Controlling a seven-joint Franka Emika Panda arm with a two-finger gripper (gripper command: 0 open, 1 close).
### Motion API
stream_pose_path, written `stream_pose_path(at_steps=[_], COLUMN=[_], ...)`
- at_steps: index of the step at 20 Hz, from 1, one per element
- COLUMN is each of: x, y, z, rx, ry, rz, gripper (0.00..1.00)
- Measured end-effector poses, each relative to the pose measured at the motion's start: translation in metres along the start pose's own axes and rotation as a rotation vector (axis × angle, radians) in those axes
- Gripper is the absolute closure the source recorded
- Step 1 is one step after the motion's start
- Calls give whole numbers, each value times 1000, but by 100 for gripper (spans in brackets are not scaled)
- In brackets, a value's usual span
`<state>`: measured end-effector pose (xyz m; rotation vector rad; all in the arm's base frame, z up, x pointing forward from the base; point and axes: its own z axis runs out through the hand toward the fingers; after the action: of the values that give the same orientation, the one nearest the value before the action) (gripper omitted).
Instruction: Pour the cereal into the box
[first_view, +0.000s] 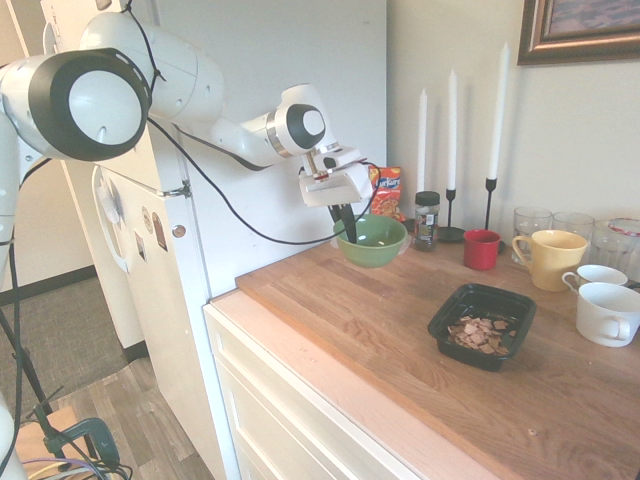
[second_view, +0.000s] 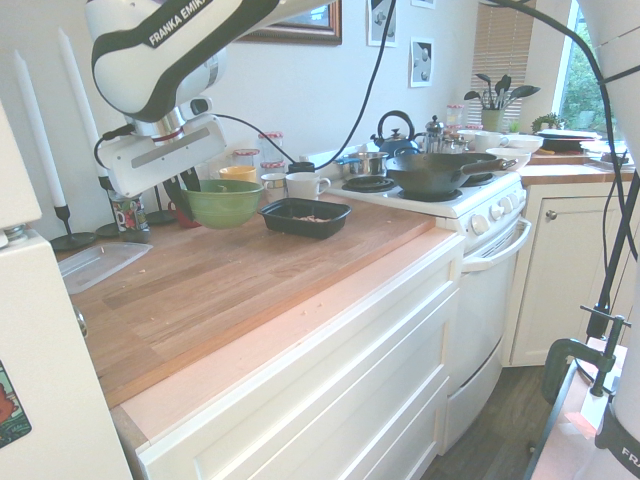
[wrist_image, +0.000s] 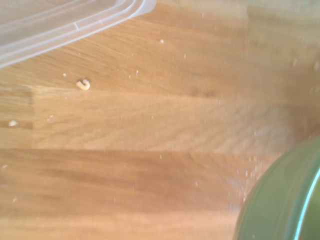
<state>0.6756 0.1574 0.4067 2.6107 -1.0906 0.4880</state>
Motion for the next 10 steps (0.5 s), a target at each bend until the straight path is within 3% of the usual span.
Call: stream_pose_path(at_steps=[5,10], x=[-38,-40], y=[-23,-25], z=[21,40], rx=[-38,-53], ry=[39,29], rz=[-52,-62], gripper=[100,100])
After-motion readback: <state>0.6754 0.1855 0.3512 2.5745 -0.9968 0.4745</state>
